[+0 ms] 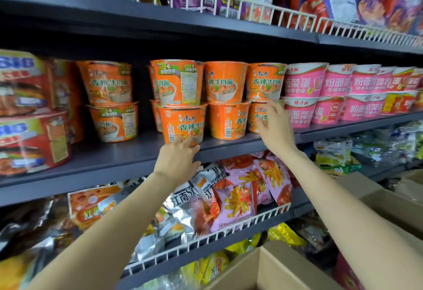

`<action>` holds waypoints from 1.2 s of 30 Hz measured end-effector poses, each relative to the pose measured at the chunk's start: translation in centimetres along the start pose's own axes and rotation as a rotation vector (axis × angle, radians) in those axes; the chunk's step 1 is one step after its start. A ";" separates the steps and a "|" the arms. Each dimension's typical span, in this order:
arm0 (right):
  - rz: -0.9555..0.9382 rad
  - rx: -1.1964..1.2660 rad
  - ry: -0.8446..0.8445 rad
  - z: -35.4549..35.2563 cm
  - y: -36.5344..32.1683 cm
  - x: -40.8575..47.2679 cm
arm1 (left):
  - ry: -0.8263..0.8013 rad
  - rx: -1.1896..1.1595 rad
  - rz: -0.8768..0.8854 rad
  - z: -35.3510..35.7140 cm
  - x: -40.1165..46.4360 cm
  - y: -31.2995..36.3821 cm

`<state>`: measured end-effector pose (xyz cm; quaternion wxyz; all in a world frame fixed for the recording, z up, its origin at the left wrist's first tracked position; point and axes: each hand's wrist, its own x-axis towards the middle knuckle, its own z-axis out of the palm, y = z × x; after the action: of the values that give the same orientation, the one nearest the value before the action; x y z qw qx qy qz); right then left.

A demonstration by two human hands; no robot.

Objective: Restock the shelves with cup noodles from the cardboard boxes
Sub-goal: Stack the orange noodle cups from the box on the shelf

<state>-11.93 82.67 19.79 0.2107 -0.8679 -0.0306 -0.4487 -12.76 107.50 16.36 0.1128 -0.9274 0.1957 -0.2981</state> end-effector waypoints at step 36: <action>-0.152 0.012 -0.238 20.5 -26.1 5.2 | 0.365 -0.160 -0.268 3.3 -2.2 -19.1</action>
<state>0.57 113.72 22.30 0.1760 -0.9089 -0.1235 -0.3572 -6.77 125.85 18.85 -0.0391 -0.8819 0.1109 -0.4565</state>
